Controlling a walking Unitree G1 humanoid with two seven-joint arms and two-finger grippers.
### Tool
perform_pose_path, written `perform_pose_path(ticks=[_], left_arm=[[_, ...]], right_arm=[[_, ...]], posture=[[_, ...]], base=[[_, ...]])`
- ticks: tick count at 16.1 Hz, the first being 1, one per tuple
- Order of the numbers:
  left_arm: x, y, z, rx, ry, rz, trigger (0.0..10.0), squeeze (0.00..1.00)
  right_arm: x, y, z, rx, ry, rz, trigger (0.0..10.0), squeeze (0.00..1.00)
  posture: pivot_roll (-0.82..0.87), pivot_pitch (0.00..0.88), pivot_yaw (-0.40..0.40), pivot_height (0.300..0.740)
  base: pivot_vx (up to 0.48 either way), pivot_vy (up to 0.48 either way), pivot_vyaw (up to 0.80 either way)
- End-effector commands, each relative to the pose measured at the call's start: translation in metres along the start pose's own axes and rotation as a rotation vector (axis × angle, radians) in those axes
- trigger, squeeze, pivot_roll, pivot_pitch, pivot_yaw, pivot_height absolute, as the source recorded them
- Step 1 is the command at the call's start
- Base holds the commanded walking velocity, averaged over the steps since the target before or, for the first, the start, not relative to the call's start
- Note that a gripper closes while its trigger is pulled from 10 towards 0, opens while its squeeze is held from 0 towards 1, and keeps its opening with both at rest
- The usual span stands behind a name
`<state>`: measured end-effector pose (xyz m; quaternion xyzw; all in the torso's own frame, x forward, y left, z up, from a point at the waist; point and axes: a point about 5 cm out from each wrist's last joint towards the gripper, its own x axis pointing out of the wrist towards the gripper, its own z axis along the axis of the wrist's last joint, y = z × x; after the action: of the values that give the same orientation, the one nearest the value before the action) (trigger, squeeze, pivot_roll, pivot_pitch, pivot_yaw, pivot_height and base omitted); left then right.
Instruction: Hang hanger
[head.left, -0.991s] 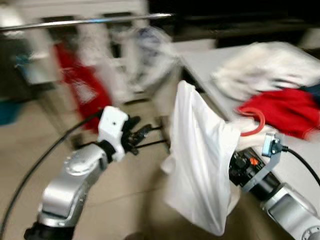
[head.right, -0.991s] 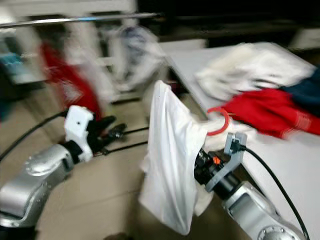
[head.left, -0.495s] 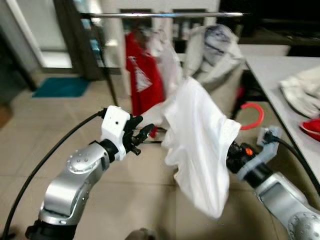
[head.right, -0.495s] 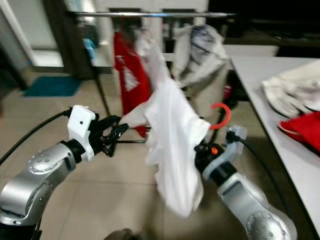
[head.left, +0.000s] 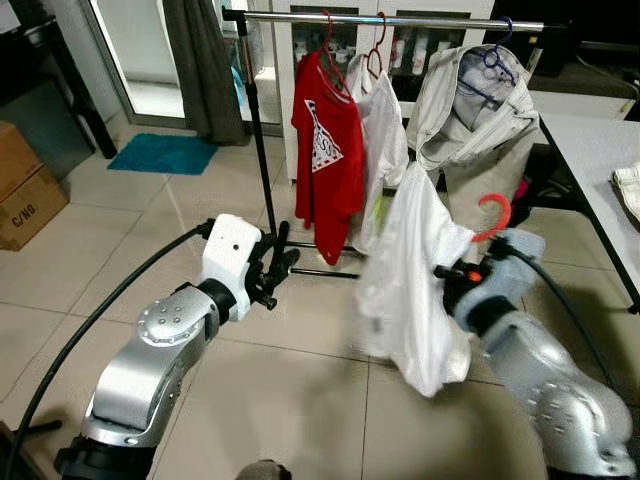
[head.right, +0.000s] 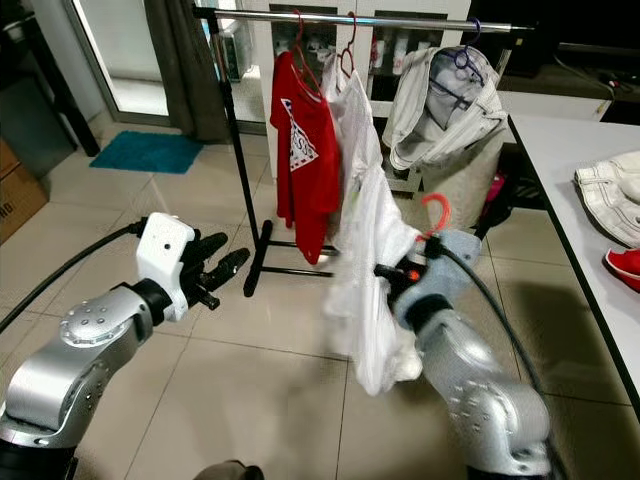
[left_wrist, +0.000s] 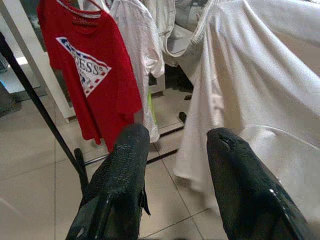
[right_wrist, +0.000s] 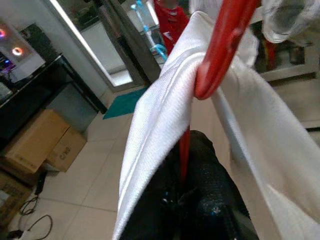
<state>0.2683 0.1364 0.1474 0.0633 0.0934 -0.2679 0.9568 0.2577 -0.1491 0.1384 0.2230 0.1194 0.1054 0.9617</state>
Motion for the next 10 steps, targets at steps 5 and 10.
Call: perform_pose_path(ticks=[5, 10], left_arm=[[0.004, 0.003, 0.003, -0.022, -0.018, 0.052, 10.0, 0.00], [0.003, 0.005, 0.011, -0.017, -0.056, 0.079, 10.0, 0.00]], right_arm=[[0.003, 0.018, 0.006, -0.058, -0.018, 0.120, 10.0, 0.00], [-0.003, 0.028, -0.001, -0.073, 0.019, 0.227, 10.0, 0.00]], posture=[[-0.03, 0.035, 0.013, 0.740], [-0.02, 0.047, -0.006, 0.740]], base=[[0.000, 0.000, 0.00], [0.000, -0.228, 0.16]])
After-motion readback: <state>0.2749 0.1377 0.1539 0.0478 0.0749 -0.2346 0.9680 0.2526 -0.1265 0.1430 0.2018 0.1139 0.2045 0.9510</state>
